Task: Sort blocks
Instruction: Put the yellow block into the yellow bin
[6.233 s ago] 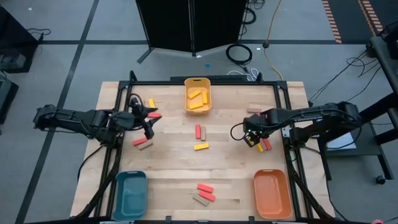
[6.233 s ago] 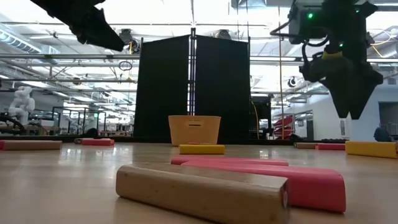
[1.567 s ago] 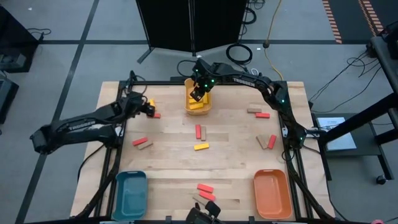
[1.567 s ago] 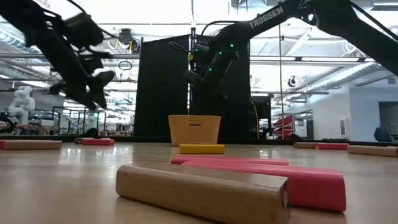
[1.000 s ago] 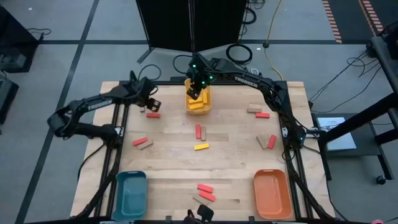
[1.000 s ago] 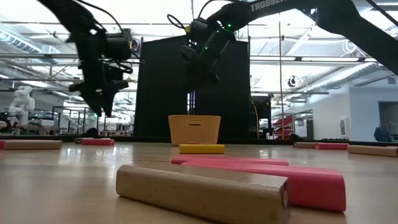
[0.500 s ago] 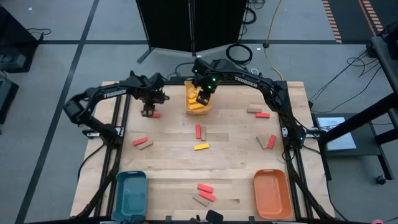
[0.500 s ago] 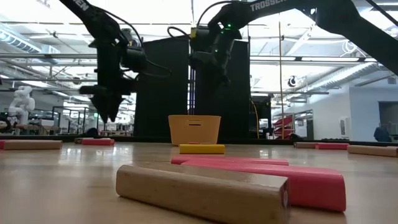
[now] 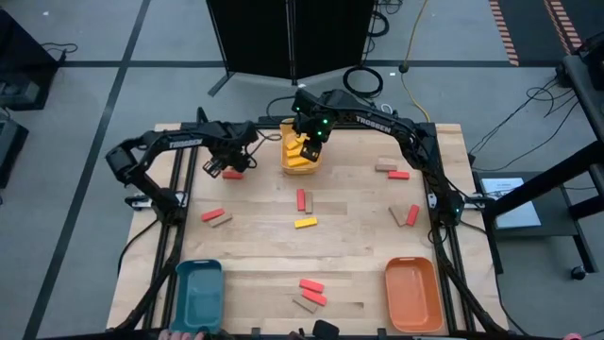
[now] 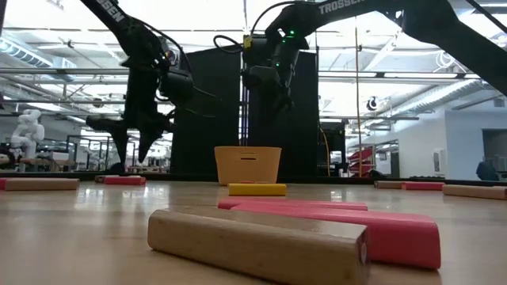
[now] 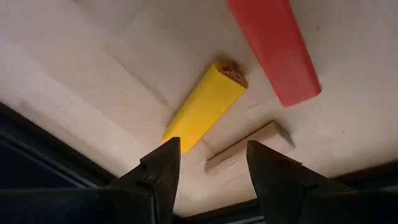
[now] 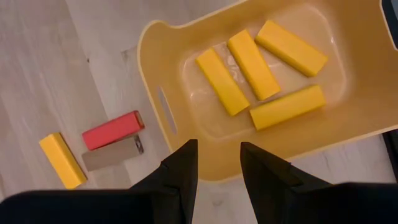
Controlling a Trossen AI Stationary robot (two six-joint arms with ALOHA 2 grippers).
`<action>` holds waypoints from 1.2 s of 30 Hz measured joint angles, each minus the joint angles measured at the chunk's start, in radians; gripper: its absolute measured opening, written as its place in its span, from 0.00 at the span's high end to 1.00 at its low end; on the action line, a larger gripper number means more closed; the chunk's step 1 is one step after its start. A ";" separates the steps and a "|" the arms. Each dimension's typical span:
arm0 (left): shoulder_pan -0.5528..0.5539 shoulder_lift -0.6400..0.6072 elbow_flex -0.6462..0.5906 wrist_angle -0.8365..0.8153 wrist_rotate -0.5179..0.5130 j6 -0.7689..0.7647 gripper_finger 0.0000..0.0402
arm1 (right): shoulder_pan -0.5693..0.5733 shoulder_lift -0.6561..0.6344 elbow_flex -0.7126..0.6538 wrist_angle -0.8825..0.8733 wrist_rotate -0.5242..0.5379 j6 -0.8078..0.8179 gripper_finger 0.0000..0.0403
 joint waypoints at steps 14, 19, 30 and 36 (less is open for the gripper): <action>-0.095 0.147 0.000 0.054 -0.177 0.020 0.55 | 0.001 0.001 0.000 0.003 -0.001 0.003 0.72; -0.102 0.180 -0.001 0.048 -0.190 0.025 0.55 | 0.002 0.001 0.000 0.003 -0.001 0.003 0.72; -0.126 0.200 -0.002 0.051 -0.181 0.025 0.58 | 0.002 0.001 0.000 0.001 -0.002 0.003 0.72; -0.126 0.197 0.000 0.044 -0.150 0.019 0.76 | 0.002 0.001 0.000 -0.007 -0.002 0.010 0.72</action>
